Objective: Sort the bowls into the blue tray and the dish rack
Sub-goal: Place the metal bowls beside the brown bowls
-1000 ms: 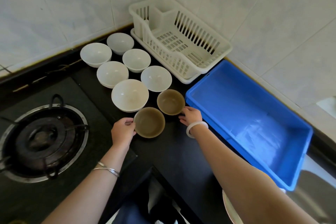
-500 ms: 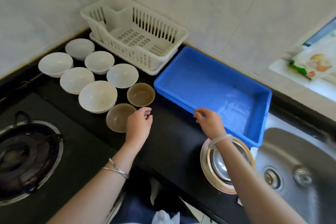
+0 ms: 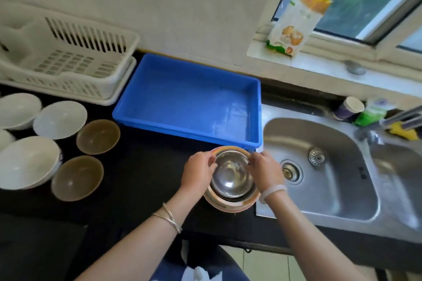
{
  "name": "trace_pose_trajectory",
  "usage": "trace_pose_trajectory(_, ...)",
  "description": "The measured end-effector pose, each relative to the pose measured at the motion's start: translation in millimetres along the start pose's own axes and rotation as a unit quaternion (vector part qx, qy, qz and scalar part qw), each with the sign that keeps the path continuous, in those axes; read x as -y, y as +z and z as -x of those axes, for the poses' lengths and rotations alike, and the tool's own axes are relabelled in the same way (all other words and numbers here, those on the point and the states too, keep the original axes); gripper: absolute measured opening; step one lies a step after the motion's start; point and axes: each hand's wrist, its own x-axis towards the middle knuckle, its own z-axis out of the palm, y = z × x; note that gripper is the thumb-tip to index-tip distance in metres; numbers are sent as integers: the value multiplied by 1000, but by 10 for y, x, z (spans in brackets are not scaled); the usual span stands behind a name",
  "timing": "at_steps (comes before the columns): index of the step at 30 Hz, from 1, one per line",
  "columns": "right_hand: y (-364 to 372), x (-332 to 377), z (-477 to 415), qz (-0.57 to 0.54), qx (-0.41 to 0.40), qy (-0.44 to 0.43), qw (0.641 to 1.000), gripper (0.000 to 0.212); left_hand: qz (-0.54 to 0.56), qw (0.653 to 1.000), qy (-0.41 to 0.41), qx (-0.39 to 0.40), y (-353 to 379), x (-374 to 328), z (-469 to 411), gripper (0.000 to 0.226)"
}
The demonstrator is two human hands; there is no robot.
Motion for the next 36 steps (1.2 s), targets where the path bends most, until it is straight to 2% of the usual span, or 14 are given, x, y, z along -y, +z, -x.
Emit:
trace_pose_trajectory(10,2,-102,66,-120,-32,41,991,7,-40,999,25,-8,123,-61,-7,25)
trace_pose_trajectory(22,-247,-460,122,-202,-79,89,972,7,-2,998,-48,48,93,-68,-219,24)
trace_pose_trajectory(26,-260,-501,154,-222,-65,93,968,2,-16,997,-55,60,102,-80,-243,15)
trace_pose_trajectory(30,-282,-522,161,-220,-46,87,970,9,-20,997,-45,61,107,-102,-249,9)
trace_pose_trajectory(36,-397,-505,126,-243,-25,92,965,12,55,994,-69,62,49,-63,-216,11)
